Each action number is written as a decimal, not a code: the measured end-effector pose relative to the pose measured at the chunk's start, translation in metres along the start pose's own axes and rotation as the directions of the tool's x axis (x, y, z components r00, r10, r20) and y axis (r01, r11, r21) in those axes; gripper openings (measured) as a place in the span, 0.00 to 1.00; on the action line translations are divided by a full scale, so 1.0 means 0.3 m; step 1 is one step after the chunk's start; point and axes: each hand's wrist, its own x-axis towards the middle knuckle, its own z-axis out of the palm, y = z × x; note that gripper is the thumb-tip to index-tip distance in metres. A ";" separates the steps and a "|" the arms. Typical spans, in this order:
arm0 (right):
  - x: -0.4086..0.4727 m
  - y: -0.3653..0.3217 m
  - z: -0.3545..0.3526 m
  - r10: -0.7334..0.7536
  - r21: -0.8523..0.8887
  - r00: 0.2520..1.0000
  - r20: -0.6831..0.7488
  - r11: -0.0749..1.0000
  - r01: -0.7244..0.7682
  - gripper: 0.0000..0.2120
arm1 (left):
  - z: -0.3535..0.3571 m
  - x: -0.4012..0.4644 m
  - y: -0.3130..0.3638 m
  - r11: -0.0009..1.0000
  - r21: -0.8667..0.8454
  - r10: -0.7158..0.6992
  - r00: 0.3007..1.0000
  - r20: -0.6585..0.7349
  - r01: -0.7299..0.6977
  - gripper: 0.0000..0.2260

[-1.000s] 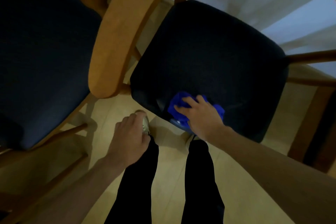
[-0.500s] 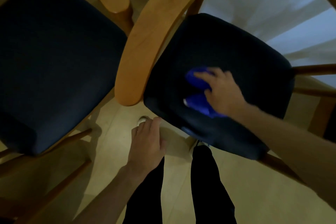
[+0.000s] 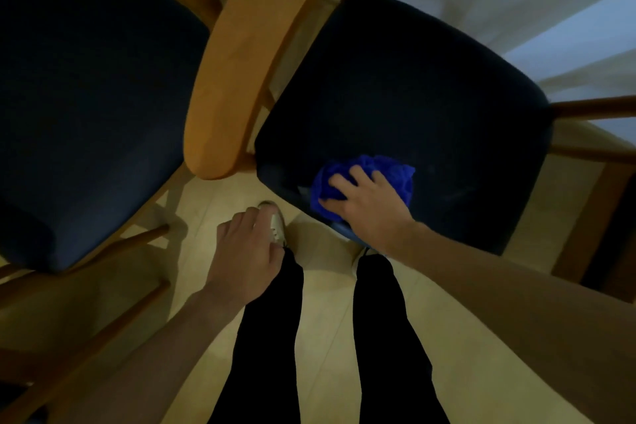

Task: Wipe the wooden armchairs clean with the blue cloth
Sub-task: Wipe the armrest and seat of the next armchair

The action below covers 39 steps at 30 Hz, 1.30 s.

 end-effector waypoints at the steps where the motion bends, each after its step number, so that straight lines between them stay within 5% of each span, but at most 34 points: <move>1: -0.042 0.013 0.020 -0.034 -0.003 0.999 0.030 0.999 0.034 0.29 | -0.001 0.010 0.013 1.000 0.009 0.014 1.000 -0.005 -0.014 0.21; 10: -0.496 0.153 0.240 -0.066 -0.029 0.931 0.358 0.996 0.082 0.24 | 0.026 0.116 0.108 0.987 0.118 0.113 0.994 0.002 -0.113 0.23; 17: -0.638 0.209 0.270 0.161 0.080 0.894 0.418 0.974 -0.213 0.24 | 0.040 0.150 0.145 0.981 0.157 0.098 0.990 0.102 -0.113 0.22; 20: -0.595 0.277 0.189 0.414 0.392 0.900 0.136 0.812 -0.432 0.27 | 0.050 0.143 0.158 0.974 0.188 0.097 0.985 0.142 -0.123 0.22; 22: -0.558 0.363 0.147 0.650 0.613 0.760 -0.013 0.605 -0.508 0.28 | 0.060 0.141 0.176 0.973 0.184 0.109 0.981 0.161 -0.139 0.22; 24: -0.497 0.461 0.124 0.789 0.726 0.614 -0.011 0.429 -0.538 0.28 | 0.071 0.143 0.206 0.976 0.169 0.109 0.979 0.173 -0.138 0.22; 27: -0.403 0.521 0.123 0.836 0.665 0.530 0.141 0.316 -0.676 0.28 | 0.088 0.160 0.267 0.986 0.139 0.068 0.984 0.167 -0.092 0.21; 34: -0.438 0.187 0.257 0.673 0.544 0.698 0.246 0.500 -0.674 0.28 | 0.140 0.254 0.461 0.986 0.053 0.151 0.976 0.157 -0.161 0.21; 39: -0.509 0.094 0.295 0.533 0.708 0.768 0.356 0.382 -0.594 0.26 | 0.157 0.307 0.542 0.966 0.091 0.229 0.963 0.140 -0.243 0.20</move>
